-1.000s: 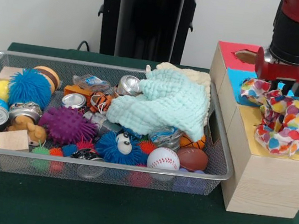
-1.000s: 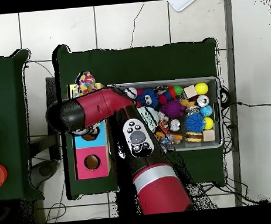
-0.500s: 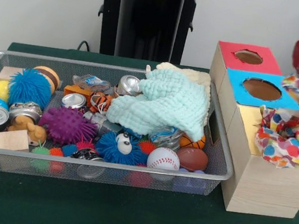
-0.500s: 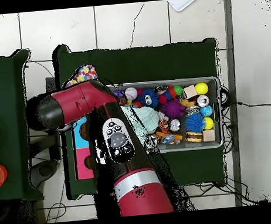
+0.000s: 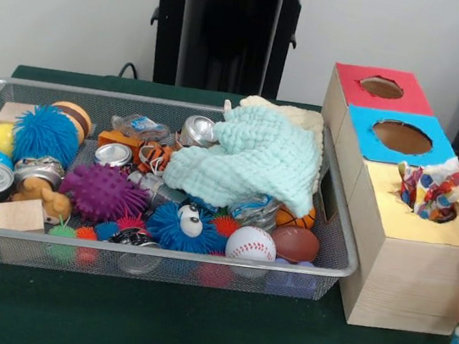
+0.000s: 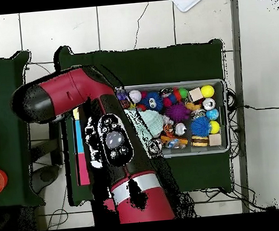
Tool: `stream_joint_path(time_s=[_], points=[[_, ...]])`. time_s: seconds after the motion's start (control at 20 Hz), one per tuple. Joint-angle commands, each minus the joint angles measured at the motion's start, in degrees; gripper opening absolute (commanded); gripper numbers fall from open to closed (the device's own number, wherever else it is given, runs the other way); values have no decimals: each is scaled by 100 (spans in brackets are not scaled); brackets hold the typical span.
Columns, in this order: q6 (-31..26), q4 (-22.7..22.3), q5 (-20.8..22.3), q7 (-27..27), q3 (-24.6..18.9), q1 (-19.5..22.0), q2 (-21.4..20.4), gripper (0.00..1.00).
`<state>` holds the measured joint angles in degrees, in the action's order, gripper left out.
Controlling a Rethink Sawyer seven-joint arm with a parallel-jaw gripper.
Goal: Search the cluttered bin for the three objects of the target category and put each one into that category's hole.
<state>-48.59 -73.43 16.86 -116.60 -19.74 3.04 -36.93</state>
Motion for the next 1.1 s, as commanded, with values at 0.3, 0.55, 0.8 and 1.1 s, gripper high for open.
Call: stream_joint_path(time_s=[0.3,0.55,0.8,1.1], points=[[-642,-152,1127,1464,183,530,403,0],[-1357,-321,923,1673,-100,752,152,0],[-1514,-404,807,1561,-288,847,137,0],[-1533,-694,218,1039,-669,967,657,0]])
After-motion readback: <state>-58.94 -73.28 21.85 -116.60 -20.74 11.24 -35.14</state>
